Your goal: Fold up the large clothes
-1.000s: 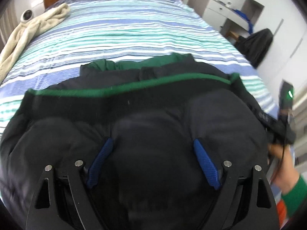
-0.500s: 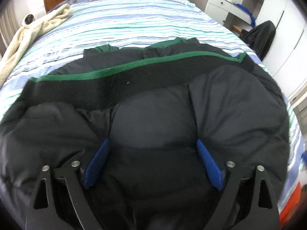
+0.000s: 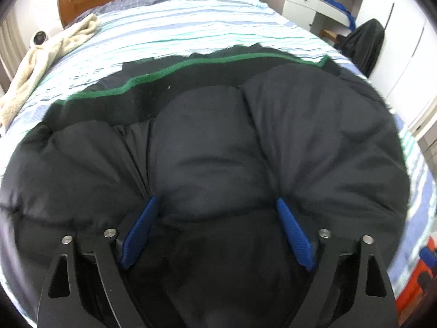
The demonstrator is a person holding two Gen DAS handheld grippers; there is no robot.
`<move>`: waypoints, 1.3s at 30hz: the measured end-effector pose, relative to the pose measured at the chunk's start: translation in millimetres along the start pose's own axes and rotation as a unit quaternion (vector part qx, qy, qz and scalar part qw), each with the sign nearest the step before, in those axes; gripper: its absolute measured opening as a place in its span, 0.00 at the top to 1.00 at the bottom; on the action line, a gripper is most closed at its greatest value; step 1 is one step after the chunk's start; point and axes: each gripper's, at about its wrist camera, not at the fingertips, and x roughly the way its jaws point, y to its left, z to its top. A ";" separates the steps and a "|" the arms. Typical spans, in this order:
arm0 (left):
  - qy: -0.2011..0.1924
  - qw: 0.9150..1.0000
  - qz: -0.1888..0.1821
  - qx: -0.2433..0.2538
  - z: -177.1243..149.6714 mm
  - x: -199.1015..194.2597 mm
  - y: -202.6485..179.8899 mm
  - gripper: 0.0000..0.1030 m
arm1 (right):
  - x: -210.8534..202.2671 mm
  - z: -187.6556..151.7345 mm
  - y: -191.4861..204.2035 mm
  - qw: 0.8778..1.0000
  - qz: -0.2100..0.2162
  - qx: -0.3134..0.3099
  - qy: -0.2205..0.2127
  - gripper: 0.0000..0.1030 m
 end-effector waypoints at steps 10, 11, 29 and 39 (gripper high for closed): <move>-0.022 1.000 -0.006 0.017 -28.9 6.4 -11.5 0.12 | 5.5 -9.8 3.2 1.000 0.012 0.006 0.012 0.59; -0.021 1.000 -0.003 0.016 -28.1 5.6 -12.7 0.13 | 6.1 -10.5 4.3 1.000 0.010 0.002 0.014 0.59; -0.038 0.998 -0.034 0.028 -68.6 -38.5 -25.4 0.19 | 2.1 -14.4 -6.2 1.000 0.012 0.019 0.012 0.59; -0.032 0.998 0.000 0.056 -85.5 -43.3 -41.4 0.18 | 16.6 -12.3 -33.4 0.996 0.012 0.089 0.030 0.58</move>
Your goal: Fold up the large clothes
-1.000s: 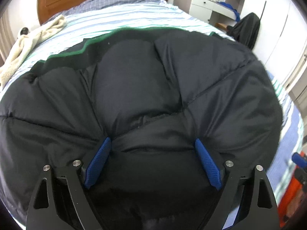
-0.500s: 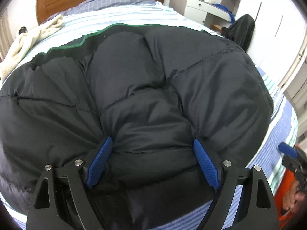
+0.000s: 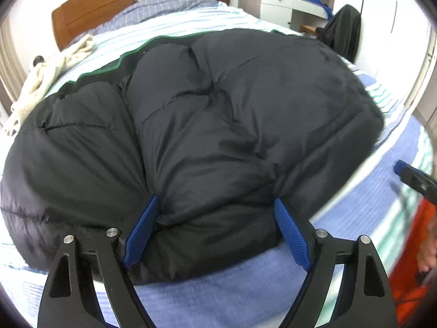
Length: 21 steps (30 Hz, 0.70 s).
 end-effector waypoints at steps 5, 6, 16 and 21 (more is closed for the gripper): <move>-0.041 0.996 -0.046 -0.070 27.0 -39.1 27.5 0.17 | -12.2 19.6 -42.6 0.994 -0.006 0.109 -0.023 0.31; -0.049 0.994 -0.044 -0.082 36.1 -41.0 34.8 0.17 | -9.9 27.7 -50.7 0.992 -0.003 0.127 -0.024 0.31; -0.008 0.993 -0.008 -0.120 66.0 31.9 46.5 0.19 | 40.2 56.7 -79.9 0.955 0.047 0.289 0.050 0.29; -0.017 0.995 0.017 -0.098 52.7 48.1 38.2 0.16 | 65.0 60.8 -79.1 0.941 0.058 0.329 0.062 0.29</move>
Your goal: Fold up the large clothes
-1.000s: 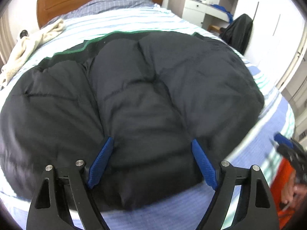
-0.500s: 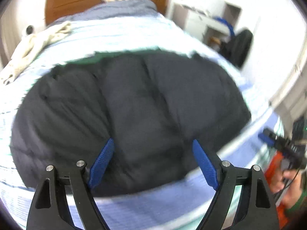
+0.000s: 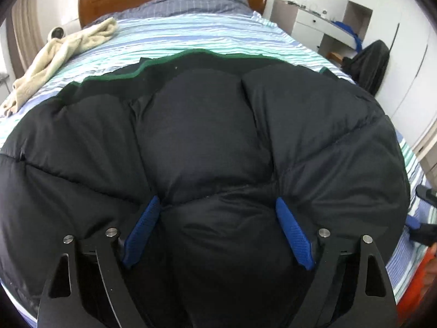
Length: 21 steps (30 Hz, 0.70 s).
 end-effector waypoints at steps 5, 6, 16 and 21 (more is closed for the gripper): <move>0.007 1.000 -0.011 0.010 -0.6 3.9 4.6 0.15 | 38.4 11.6 -7.4 0.998 0.017 0.053 -0.023 0.29; 0.008 1.000 -0.010 0.011 1.0 4.1 5.0 0.15 | 43.6 14.4 -6.9 0.997 0.028 0.054 -0.042 0.29; 0.054 0.997 -0.040 0.035 64.9 -76.5 28.9 0.22 | -4.0 -22.4 127.4 0.966 0.036 -0.218 -0.130 0.76; 0.043 0.988 -0.133 0.070 138.2 -155.9 20.4 0.08 | -2.0 -83.7 223.3 0.895 0.030 -0.419 -0.152 0.76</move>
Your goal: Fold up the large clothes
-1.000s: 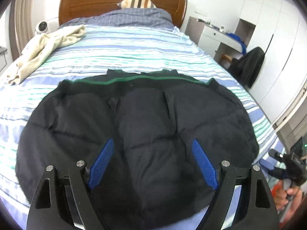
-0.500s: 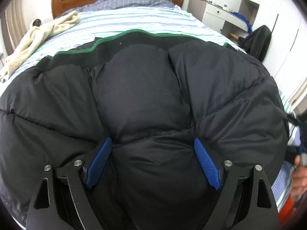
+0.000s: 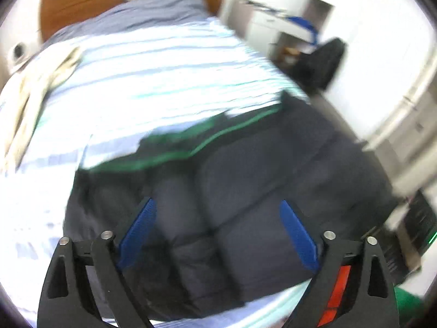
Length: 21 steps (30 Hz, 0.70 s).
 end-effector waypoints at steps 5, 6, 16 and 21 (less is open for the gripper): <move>0.065 0.995 -0.047 0.066 34.9 -17.9 -31.4 0.07 | 19.5 -2.3 89.3 0.987 0.027 -0.157 0.003 0.76; 0.074 0.994 -0.042 0.075 36.3 -17.5 -35.0 0.07 | 21.4 -5.6 100.3 0.984 0.029 -0.176 0.006 0.76; 0.114 0.967 0.160 0.160 14.2 24.8 -53.2 0.46 | 35.0 -40.9 178.8 0.937 0.031 -0.346 0.030 0.76; 0.101 0.982 0.126 0.101 17.7 12.3 4.3 0.53 | 16.8 -27.7 135.0 0.966 0.122 -0.217 0.072 0.48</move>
